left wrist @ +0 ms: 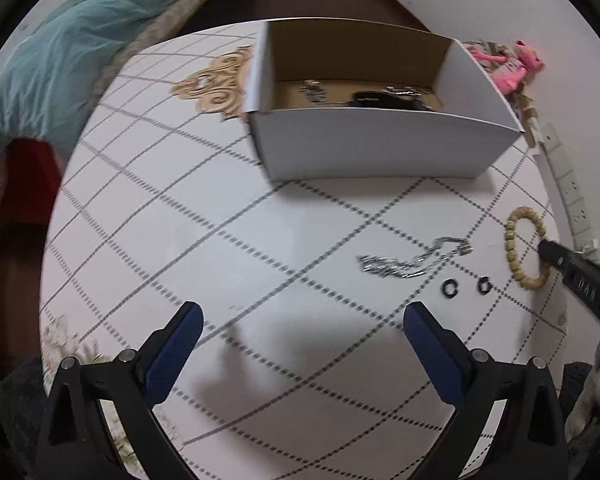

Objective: Organize jewelry
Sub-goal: 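Grasp the wooden bead bracelet with the right tool while the left tool grasps a small silver earring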

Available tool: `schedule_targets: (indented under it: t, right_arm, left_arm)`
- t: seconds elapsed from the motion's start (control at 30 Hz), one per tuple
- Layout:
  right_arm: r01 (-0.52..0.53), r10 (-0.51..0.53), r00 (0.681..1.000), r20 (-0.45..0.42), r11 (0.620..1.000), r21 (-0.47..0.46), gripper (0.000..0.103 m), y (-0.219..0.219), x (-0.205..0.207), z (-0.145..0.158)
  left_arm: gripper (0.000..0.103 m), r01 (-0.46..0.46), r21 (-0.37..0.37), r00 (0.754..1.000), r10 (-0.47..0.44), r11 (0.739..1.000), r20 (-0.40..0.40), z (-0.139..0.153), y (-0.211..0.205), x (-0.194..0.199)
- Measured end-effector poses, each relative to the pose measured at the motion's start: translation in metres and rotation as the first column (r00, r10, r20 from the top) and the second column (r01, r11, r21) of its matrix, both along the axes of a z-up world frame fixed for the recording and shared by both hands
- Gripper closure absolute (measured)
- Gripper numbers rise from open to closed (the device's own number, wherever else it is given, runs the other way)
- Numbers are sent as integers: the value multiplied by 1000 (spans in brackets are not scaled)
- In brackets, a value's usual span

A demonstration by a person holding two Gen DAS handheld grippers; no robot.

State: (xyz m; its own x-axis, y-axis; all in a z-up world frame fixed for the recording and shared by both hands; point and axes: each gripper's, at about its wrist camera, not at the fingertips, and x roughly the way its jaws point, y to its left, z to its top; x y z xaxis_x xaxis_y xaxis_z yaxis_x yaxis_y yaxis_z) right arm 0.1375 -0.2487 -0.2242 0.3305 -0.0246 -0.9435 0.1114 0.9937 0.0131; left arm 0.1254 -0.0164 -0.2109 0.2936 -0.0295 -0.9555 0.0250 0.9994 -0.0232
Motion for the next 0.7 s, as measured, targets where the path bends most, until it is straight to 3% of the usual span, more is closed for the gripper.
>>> schedule_targets:
  t: [0.07,0.27,0.37,0.47,0.5,0.53,0.7]
  right_arm:
    - [-6,6,1000,-4,1000,15,94,2,-7,1]
    - [12,-12,1000,3,999,31,94,2,-18,1]
    - [16,-16,1000,2,1000,26,94,3,-17,1]
    - [19,-19,1000,2,1000,22,94,4,-16,1]
    - [20,-20,1000,1,1000,21,94,4,-15,1]
    - [19,-19,1000,1,1000,17,94,4,-14,1]
    - [33,-33,999,-2,999,38,94,0,-13,2]
  left_arm:
    - [1,19,-12,1000,-19,1000,-3,-2,-5,5]
    - [19,54,-56,998,-55,997,-20,-14,-25,18]
    - [48,76,-56,997,-78,996,-22,-17,-34,21]
    - [68,102,-20,995,-102,995,9,-15,-42,21]
    - [86,108,-19,994,-107,994,19,-13,-43,22]
    - [95,107,-36,994,-107,994,22,-13,-43,22]
    - [97,77,-113,997,-74,991,34,-9,-32,24]
